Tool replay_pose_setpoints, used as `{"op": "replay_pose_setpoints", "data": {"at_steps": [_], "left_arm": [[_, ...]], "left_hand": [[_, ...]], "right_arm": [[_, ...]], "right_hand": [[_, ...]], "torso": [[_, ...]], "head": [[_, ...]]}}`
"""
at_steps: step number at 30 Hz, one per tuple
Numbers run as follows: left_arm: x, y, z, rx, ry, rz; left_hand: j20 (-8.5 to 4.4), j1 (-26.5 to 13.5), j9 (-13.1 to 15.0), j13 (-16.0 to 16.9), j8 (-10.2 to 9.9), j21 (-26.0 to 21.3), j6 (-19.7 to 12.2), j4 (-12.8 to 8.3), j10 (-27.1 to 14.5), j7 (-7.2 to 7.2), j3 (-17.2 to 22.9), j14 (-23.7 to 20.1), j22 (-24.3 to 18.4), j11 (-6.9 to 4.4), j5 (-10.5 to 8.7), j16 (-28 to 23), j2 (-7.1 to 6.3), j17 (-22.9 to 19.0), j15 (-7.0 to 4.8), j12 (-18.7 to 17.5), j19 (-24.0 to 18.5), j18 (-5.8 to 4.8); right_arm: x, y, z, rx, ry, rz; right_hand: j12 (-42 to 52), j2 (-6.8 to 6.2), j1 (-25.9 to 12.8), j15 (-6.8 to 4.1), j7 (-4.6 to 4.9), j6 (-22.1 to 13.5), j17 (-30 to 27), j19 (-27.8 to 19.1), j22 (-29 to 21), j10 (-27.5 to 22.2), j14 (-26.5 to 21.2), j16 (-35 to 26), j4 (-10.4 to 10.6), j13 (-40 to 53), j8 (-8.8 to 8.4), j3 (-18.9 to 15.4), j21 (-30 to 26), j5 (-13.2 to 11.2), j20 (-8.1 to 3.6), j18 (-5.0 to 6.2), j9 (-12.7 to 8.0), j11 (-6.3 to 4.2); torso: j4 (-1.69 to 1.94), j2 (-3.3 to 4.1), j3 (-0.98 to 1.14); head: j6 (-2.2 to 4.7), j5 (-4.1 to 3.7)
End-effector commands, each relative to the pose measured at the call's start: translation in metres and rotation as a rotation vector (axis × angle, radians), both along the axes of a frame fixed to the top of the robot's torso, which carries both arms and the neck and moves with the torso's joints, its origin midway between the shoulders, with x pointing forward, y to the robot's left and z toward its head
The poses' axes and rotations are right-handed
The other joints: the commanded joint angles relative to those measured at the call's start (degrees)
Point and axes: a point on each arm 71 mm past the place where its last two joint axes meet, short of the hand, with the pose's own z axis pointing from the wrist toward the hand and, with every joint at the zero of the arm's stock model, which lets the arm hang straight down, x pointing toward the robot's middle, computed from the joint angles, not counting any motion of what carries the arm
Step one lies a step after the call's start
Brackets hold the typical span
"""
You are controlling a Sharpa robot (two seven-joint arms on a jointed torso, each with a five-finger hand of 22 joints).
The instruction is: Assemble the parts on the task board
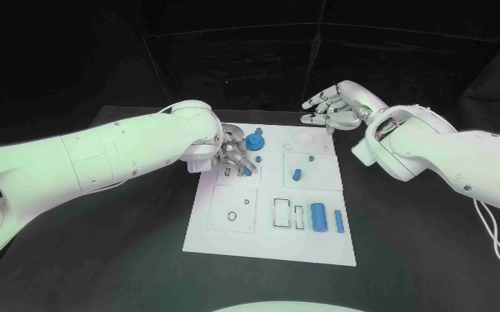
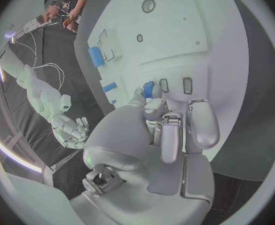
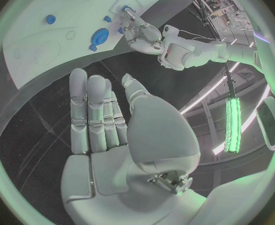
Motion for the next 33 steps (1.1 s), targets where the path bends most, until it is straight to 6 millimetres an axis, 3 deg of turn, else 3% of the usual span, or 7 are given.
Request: {"op": "replay_pose_setpoints", "data": {"at_steps": [1,4,5,9,14,20,33], "left_arm": [[-0.002,0.000,-0.002,-0.053,0.023,0.030],[-0.003,0.001,-0.001,-0.084,0.026,0.052],[-0.003,0.002,-0.001,-0.092,0.025,0.059],[-0.005,0.004,0.001,-0.116,0.016,0.080],[-0.007,0.008,0.003,-0.137,-0.003,0.101],[-0.010,0.014,0.005,-0.157,-0.032,0.124],[-0.015,0.027,0.003,-0.140,-0.147,0.150]], "left_hand": [[0.12,-1.69,0.42,-0.12,-0.19,0.17,-0.18,-6.01,0.10,0.79,12.65,5.96,0.21,-0.01,0.40,0.35,-1.71,15.09,0.30,-0.48,-0.34,-0.89],[0.36,-3.76,0.78,-0.12,-0.01,0.16,-0.06,-6.67,0.24,0.43,18.44,5.96,0.31,-0.09,0.25,0.35,-3.87,15.09,0.29,-0.49,-0.37,-0.93],[0.38,-6.71,1.27,-0.09,0.33,0.16,0.03,-6.94,0.41,0.77,24.67,5.96,0.47,-0.24,0.22,0.35,-6.34,15.09,0.33,-0.45,-0.35,-0.93],[0.47,-12.16,2.68,0.01,1.54,0.22,0.03,-7.78,0.81,0.49,35.92,5.96,0.86,0.11,0.22,0.35,-10.58,15.09,0.30,-0.26,-0.26,-0.95],[0.44,-14.12,3.58,0.15,2.35,0.37,-0.08,-8.52,1.10,0.36,40.14,5.96,1.26,0.05,0.17,0.35,-11.89,15.09,0.29,-0.06,-0.10,-1.01],[0.45,-14.60,3.95,0.26,2.70,0.49,-0.09,-9.01,1.29,0.25,41.42,5.96,1.54,0.01,0.13,0.35,-12.52,15.09,0.20,0.08,0.02,-1.07],[0.35,-14.16,4.55,0.70,3.23,0.96,0.13,-11.05,2.03,0.06,43.52,5.96,2.45,-0.19,0.22,0.35,-15.04,15.09,0.09,0.51,0.44,-1.24]], "right_arm": [[0.002,-0.002,0.001,0.033,0.008,-0.011],[0.003,-0.003,0.001,0.055,0.016,-0.014],[0.004,-0.004,0.000,0.065,0.022,-0.015],[0.007,-0.007,-0.001,0.125,0.057,-0.028],[0.012,-0.013,-0.001,0.209,0.071,-0.039],[0.020,-0.027,0.000,0.332,0.076,-0.054],[0.036,-0.056,0.000,0.404,0.027,-0.106]], "right_hand": [[-7.11,-0.95,0.45,0.60,1.37,0.02,-4.08,-0.28,-4.76,0.33,-0.63,-8.30,0.86,-6.95,0.40,0.47,-6.79,0.24,1.07,0.00,-0.07,0.58],[-12.79,-1.56,1.10,2.62,2.66,-1.24,-8.17,-1.14,-10.13,1.73,-0.78,-17.96,1.19,-14.00,-0.59,1.32,-15.14,-0.07,2.61,0.52,-0.30,2.36],[-14.00,-1.77,1.35,2.67,2.50,-1.16,-8.83,-0.83,-10.72,0.65,-1.65,-19.64,1.04,-15.14,-0.59,1.42,-15.99,0.23,2.54,0.39,-0.30,2.62],[-16.50,-1.97,1.72,5.07,3.55,-0.59,-13.20,-5.88,-15.02,-0.94,-8.34,-28.25,0.58,-19.01,-0.54,1.61,-23.62,0.18,4.51,-0.17,-0.32,4.32],[-17.87,-1.39,2.06,6.29,3.74,-0.32,-18.55,-6.82,-19.04,-0.87,-10.24,-34.19,-0.63,-23.13,-0.65,1.95,-30.26,0.11,6.52,0.28,-0.40,4.72],[-18.95,-0.20,3.84,6.72,4.04,-0.53,-22.31,-5.36,-21.11,-1.07,-9.49,-36.84,-2.97,-25.86,-1.07,5.01,-33.52,-0.11,6.65,0.26,-0.45,5.06],[-20.78,-0.73,2.64,7.84,4.52,-1.40,-26.26,-6.08,-22.94,-2.53,-10.99,-40.65,-5.22,-25.91,-1.76,7.47,-37.89,-0.15,7.71,0.07,-0.48,5.89]], "torso": [[0.01,0.03,-0.03],[0.03,-0.02,-0.03],[0.06,-0.03,-0.02],[0.10,-0.03,0.00],[0.15,-0.11,0.07],[0.20,-0.07,0.11],[0.68,-0.44,0.31]], "head": [[-0.02,-0.05],[-0.15,-0.02],[-0.15,0.04],[-0.06,0.12],[-0.04,0.25],[0.10,0.43],[-0.57,0.59]]}}
